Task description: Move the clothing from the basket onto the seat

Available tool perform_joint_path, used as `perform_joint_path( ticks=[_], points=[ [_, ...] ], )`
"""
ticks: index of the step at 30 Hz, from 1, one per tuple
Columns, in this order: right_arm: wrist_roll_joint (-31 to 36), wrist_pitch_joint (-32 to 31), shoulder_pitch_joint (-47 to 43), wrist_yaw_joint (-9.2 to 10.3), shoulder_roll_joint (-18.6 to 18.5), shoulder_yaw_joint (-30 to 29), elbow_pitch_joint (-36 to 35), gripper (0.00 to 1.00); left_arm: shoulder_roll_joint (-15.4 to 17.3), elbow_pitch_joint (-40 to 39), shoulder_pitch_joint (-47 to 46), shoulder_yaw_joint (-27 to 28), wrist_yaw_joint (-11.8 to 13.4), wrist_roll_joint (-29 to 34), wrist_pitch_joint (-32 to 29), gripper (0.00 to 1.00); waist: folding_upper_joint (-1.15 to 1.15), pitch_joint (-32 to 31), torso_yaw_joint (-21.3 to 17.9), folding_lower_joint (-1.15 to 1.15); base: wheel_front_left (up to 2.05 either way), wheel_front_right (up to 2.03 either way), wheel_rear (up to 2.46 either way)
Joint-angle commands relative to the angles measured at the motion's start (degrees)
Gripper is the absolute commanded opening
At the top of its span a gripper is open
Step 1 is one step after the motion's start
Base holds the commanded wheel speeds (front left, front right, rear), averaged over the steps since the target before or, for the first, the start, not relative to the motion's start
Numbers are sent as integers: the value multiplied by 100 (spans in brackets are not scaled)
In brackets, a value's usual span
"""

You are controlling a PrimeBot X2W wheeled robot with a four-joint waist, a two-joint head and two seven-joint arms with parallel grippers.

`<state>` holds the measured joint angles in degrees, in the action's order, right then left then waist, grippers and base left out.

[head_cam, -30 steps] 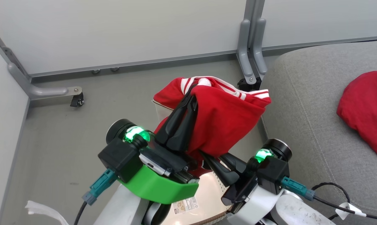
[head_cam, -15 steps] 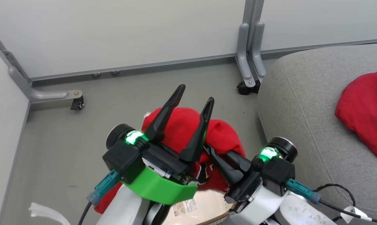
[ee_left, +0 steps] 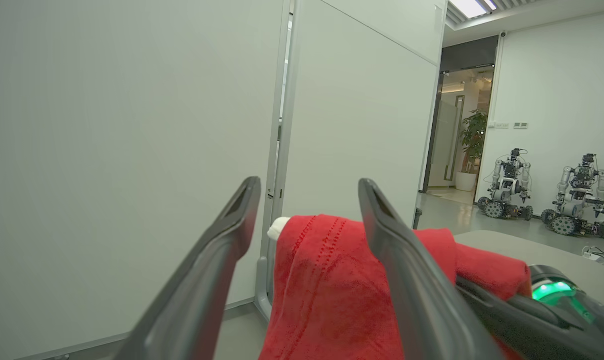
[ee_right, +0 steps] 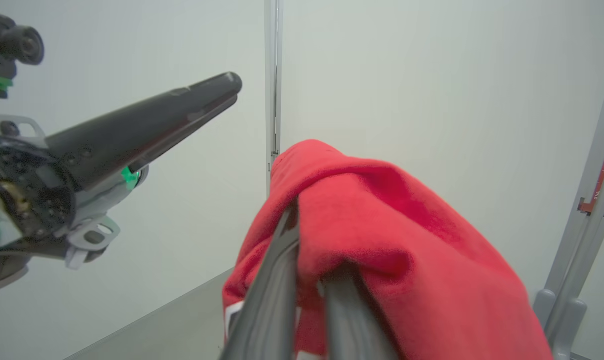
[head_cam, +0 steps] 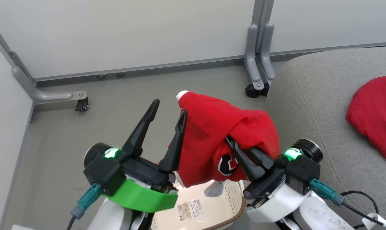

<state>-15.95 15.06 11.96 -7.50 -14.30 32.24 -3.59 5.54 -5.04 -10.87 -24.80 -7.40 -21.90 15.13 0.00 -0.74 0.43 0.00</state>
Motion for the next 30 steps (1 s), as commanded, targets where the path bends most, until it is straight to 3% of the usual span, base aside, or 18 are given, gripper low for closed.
perform_joint_path(
  ticks=[1, 18, 30],
  points=[
    [53, 17, -59, 2, 10, -60, -40, 0, 57, 26, 128, 60, -16, -13, 0, 100, 0, 5, 11, 0, 0, 0, 0],
    [157, 17, -392, 2, 83, -649, -103, 0, 122, 702, 799, 833, -16, 375, -1, 100, 0, -26, 84, 0, 0, 0, 0],
    [192, 17, -504, 2, 95, -780, -128, 0, -107, 1505, 1286, 1489, -16, 428, 0, 100, 0, -44, 73, 0, 0, 0, 0]
  ],
)
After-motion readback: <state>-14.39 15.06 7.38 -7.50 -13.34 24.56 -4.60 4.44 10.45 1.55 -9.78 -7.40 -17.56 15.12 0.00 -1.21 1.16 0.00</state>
